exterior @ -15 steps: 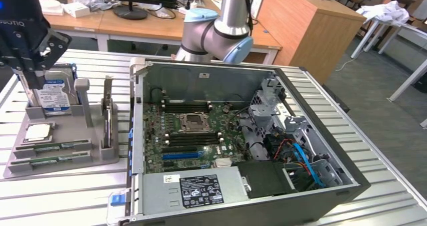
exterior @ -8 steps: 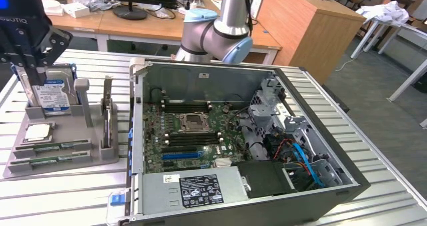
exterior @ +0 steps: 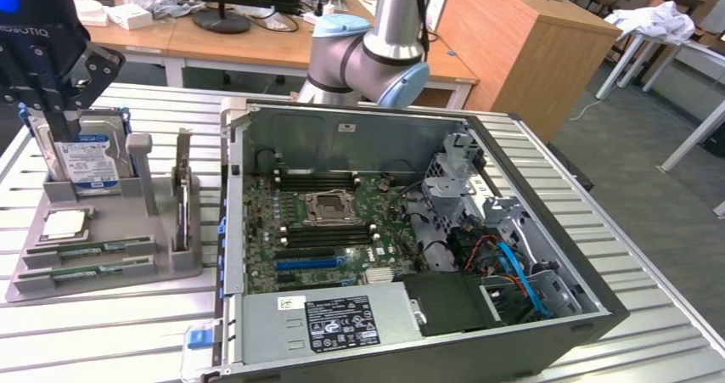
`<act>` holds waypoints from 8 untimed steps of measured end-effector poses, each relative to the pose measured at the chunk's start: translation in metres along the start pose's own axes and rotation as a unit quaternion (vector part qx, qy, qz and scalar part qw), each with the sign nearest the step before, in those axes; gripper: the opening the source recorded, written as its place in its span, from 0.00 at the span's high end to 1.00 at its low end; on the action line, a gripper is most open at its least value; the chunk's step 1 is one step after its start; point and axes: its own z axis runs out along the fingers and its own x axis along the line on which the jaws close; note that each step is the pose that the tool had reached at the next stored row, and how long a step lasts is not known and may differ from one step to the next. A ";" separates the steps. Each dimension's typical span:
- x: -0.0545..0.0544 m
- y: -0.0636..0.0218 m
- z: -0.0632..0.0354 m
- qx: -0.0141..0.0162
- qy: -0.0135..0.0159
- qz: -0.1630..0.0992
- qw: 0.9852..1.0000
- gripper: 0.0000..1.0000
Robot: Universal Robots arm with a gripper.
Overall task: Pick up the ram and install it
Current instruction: 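Pick up the ram and move it above insertion slot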
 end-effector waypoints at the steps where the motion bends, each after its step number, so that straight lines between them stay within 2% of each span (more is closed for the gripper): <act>1: 0.000 0.0000 0.0000 0.000 0.000 0.000 1.000 0.90; 8: 0.000 0.0000 0.0000 0.000 0.000 0.000 1.000 0.90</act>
